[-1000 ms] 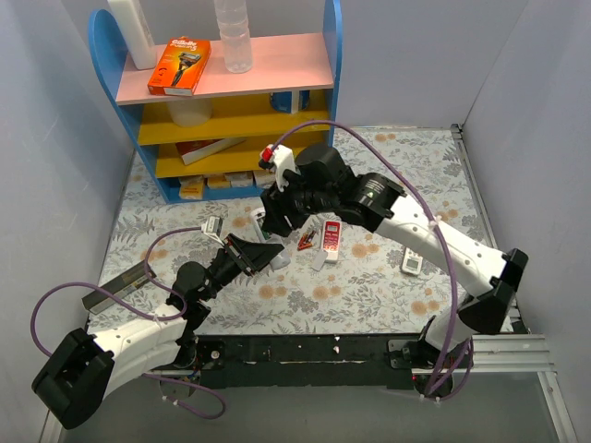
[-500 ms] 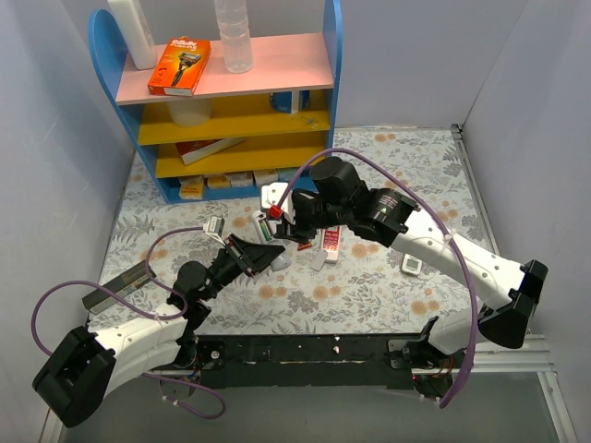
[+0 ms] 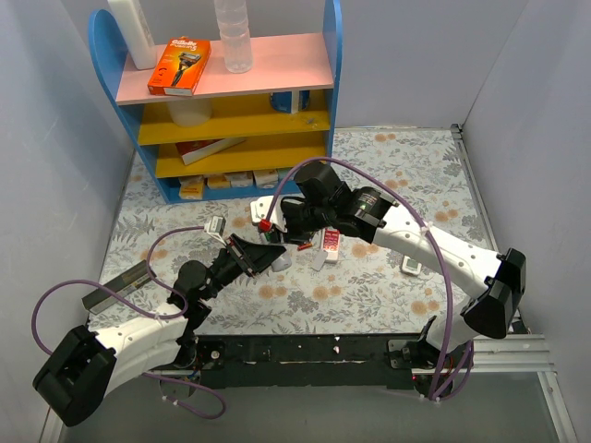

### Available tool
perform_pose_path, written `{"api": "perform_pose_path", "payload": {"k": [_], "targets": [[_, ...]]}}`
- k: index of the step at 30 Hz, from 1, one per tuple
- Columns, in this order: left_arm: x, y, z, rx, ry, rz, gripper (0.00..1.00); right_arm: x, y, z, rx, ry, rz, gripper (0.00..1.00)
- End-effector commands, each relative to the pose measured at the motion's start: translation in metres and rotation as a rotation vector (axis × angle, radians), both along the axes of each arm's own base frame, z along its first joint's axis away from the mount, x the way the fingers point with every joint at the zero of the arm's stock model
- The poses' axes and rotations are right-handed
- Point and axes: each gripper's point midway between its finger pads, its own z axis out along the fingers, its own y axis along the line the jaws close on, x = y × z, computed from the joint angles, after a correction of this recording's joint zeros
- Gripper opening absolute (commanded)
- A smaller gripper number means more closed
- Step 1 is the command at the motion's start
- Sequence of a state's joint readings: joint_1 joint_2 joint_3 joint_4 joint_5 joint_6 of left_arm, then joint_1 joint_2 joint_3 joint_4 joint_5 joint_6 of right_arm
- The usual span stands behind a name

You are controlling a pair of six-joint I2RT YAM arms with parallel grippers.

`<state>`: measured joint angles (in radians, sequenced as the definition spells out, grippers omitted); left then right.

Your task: Load the batteries into the remote control

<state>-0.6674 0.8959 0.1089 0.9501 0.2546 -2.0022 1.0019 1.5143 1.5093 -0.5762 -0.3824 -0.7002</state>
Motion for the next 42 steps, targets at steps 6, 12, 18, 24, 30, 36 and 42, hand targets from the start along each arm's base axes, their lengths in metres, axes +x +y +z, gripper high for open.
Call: {"api": "perform_pose_path", "payload": {"k": [6, 12, 18, 24, 30, 36, 42], "targets": [[-0.001, -0.004, 0.021, -0.030, -0.052, -0.020, 0.00, 0.001, 0.007, 0.014, 0.039, -0.037, 0.030, 0.39], [-0.001, -0.004, 0.023, -0.030, -0.057, -0.019, 0.00, 0.000, 0.009, 0.009, 0.031, -0.020, 0.037, 0.39], [-0.001, -0.005, 0.024, -0.024, -0.066, -0.024, 0.00, 0.000, 0.010, 0.005, 0.024, -0.009, 0.032, 0.39], [-0.003, -0.007, 0.029, -0.014, -0.092, -0.036, 0.00, 0.009, 0.013, 0.002, 0.021, -0.025, -0.002, 0.34], [-0.005, -0.009, 0.033, -0.007, -0.118, -0.047, 0.00, 0.022, 0.017, 0.000, 0.021, -0.054, -0.049, 0.30], [-0.009, -0.008, 0.038, -0.012, -0.142, -0.053, 0.00, 0.031, 0.017, -0.009, 0.006, -0.064, -0.071, 0.30], [-0.012, -0.009, 0.042, -0.014, -0.168, -0.066, 0.00, 0.030, 0.016, -0.014, -0.002, -0.053, -0.048, 0.31]]}}
